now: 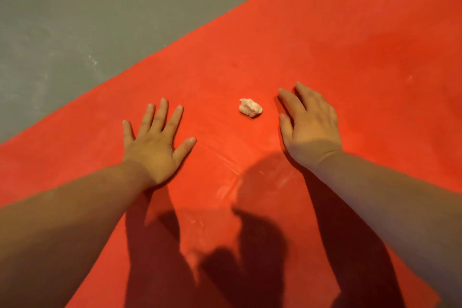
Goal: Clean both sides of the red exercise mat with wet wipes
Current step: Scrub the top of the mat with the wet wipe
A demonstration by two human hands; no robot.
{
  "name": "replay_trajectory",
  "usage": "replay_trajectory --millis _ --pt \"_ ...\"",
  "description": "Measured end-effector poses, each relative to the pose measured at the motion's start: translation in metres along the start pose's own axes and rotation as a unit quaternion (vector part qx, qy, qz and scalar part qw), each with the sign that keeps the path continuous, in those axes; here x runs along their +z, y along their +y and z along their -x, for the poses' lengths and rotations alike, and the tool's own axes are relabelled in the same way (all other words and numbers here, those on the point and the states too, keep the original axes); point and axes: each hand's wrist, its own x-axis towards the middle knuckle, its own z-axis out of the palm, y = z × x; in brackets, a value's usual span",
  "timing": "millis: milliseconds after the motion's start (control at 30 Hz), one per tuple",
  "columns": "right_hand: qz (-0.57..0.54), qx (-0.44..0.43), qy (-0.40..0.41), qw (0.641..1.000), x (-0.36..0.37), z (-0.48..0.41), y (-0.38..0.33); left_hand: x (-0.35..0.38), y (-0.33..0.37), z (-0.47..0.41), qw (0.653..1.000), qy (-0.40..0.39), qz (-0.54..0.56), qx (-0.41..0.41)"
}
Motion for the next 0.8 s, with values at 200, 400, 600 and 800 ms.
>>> replay_trajectory --millis 200,400,600,800 --pt "-0.093 -0.178 -0.074 0.977 0.003 -0.012 -0.062 -0.006 -0.002 -0.007 0.999 -0.038 0.020 -0.006" --pt "-0.072 -0.140 -0.063 0.986 0.002 -0.033 -0.049 -0.006 -0.001 -0.007 0.999 -0.031 0.014 -0.003" --pt "0.001 -0.160 -0.127 0.979 -0.012 -0.059 -0.039 -0.010 0.001 -0.006 0.999 -0.049 0.005 -0.005" --pt "0.095 0.118 -0.050 0.987 -0.040 -0.078 0.016 -0.028 0.012 -0.014 0.991 -0.133 -0.006 -0.012"
